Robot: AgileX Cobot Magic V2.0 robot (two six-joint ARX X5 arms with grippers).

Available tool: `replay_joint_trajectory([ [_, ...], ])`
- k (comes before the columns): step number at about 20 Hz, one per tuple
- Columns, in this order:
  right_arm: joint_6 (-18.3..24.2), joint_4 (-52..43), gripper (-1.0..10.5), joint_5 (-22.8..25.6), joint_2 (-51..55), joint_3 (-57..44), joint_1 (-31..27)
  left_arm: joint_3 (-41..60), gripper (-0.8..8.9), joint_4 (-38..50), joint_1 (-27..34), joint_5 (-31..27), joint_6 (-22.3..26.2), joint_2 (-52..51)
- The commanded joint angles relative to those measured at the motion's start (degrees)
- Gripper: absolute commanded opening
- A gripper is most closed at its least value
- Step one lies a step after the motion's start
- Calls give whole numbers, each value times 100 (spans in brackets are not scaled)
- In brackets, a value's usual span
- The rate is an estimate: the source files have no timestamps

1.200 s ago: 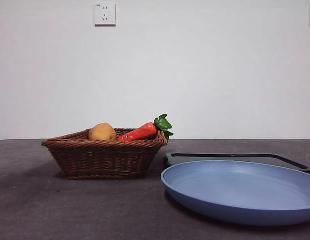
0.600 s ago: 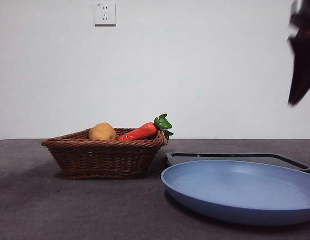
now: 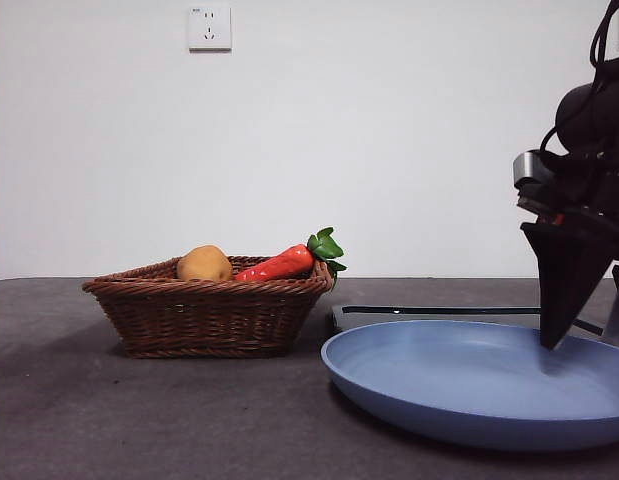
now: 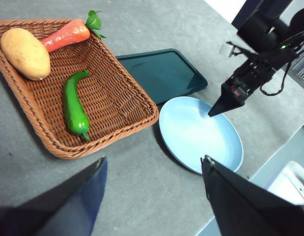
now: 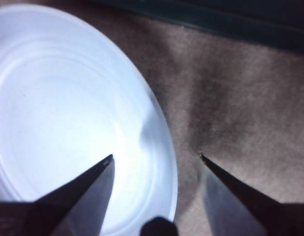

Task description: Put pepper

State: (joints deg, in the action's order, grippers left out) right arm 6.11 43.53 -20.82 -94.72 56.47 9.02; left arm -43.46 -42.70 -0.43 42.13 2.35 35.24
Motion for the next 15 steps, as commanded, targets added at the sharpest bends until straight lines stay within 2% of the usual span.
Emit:
replay_joint_trajectory([
  [1, 105, -46, 174, 17, -179, 92, 17, -81, 339, 66, 2, 13, 24, 11],
  [4, 103, -46, 9, 17, -203, 92, 17, -81, 339, 66, 2, 13, 22, 11],
  [10, -74, 175, 5, 13, -28, 94, -4, -85, 339, 138, 0, -125, -131, 13],
  [15, -136, 721, 5, -9, 1154, 105, -101, -109, 337, 570, -258, -304, -413, 396],
])
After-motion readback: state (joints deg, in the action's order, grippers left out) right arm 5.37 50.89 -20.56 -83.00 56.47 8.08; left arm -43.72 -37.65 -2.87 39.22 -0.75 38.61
